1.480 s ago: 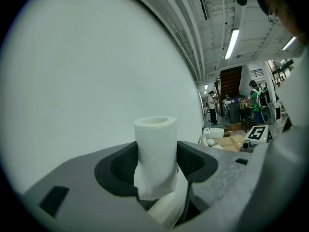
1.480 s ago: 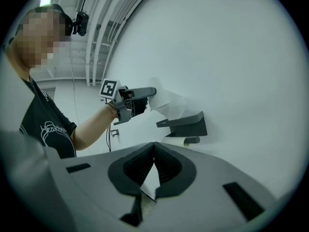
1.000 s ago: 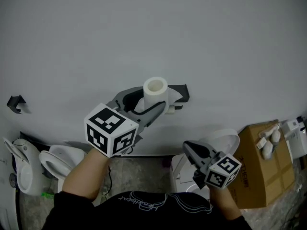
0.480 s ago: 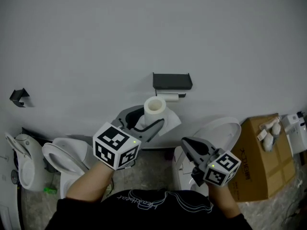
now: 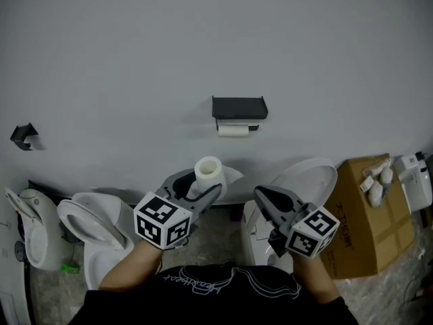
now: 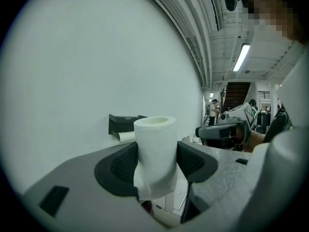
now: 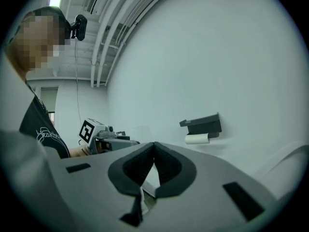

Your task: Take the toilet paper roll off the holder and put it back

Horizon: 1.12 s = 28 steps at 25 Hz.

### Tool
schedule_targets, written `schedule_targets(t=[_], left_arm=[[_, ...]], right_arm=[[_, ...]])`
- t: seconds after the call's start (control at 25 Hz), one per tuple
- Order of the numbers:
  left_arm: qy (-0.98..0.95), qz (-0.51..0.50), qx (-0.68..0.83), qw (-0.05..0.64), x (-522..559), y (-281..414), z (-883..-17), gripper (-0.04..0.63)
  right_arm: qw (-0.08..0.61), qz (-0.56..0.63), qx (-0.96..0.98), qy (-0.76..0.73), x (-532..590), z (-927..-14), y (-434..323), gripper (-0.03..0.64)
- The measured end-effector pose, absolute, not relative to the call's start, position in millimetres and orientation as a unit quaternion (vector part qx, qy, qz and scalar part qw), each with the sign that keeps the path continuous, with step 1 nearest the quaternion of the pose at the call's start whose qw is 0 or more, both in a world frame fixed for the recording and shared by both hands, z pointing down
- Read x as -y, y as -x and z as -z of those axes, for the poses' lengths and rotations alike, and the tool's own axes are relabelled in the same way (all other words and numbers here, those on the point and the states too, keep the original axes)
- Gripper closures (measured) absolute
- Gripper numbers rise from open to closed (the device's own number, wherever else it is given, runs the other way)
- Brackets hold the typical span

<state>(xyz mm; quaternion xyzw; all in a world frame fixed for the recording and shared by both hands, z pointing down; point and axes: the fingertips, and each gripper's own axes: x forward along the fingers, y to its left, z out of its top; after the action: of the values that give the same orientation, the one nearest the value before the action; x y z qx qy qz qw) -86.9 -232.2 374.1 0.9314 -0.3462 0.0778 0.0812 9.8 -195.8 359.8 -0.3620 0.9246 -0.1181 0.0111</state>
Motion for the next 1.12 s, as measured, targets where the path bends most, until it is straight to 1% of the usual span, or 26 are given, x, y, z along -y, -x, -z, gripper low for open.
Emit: schedule_targets(t=[0.32,0.84,1.12], left_arm=[[-0.926,-0.089,0.353,0.098,230,93,-394,0.344],[-0.927,-0.094,0.353,0.086,243,90,-387,0.344],[-0.931,-0.103,0.343,0.072,259,82,-378,0.344]], right_arm=[[0.004,0.123,-0.925,0.359,199,-367,-3,0.614],[-0.001,0.129,-0.925,0.357,214,-373,-6,0.614],[0.01,0.136,-0.923,0.359,230,-371,-16,0.614]])
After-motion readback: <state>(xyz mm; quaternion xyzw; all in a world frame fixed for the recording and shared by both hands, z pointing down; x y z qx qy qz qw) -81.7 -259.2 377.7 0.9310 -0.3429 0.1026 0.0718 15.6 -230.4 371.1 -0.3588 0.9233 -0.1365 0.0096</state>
